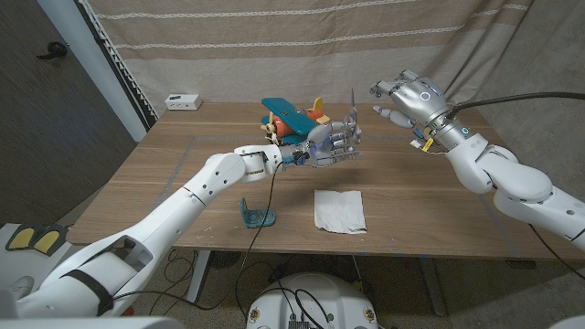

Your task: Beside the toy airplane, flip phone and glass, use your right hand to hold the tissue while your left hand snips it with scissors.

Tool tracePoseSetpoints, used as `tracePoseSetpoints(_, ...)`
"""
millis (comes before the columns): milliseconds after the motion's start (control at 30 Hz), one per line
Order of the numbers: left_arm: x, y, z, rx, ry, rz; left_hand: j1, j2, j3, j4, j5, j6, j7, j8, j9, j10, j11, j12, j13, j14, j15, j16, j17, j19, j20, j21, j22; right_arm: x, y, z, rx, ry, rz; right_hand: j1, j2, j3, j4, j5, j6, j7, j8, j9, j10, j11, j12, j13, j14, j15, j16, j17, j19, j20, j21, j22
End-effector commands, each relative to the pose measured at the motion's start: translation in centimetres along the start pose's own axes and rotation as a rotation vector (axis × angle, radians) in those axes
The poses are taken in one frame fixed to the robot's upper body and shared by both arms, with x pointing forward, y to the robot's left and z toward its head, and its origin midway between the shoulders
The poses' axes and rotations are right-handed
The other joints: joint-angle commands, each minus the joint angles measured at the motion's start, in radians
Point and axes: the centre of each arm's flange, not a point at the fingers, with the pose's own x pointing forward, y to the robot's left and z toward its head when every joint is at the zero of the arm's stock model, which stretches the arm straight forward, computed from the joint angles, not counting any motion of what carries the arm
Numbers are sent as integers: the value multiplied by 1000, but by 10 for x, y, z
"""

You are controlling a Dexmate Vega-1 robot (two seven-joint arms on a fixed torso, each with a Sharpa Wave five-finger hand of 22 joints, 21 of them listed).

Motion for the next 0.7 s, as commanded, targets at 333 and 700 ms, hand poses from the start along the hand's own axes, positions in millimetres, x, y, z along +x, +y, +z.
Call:
tracePoseSetpoints(333, 1, -6, 6, 103, 4, -60, 41, 78, 4, 4, 16, 123, -54, 4, -42, -609, -40, -219, 19, -328, -104, -159, -16, -59, 27, -85, -35, -3, -6, 0, -14, -5, -25, -3, -3, 7, -8, 5, -2, -8, -10, 2, -8, -6, -9, 1, -13, -168, 2, -5, -1, 2, -11, 3)
tracePoseSetpoints(700, -3, -8, 8, 120, -24, -34, 30, 41, 39, -3, 18, 126, -50, 10, -62, -701, -41, -312, -34, -366, -106, -241, -66, -68, 27, -124, -36, -1, -8, 3, -13, -17, -32, -1, -3, 10, -13, 6, -1, -9, -12, 3, -8, -8, -10, 1, -17, -168, 5, -6, 0, 3, -16, 3)
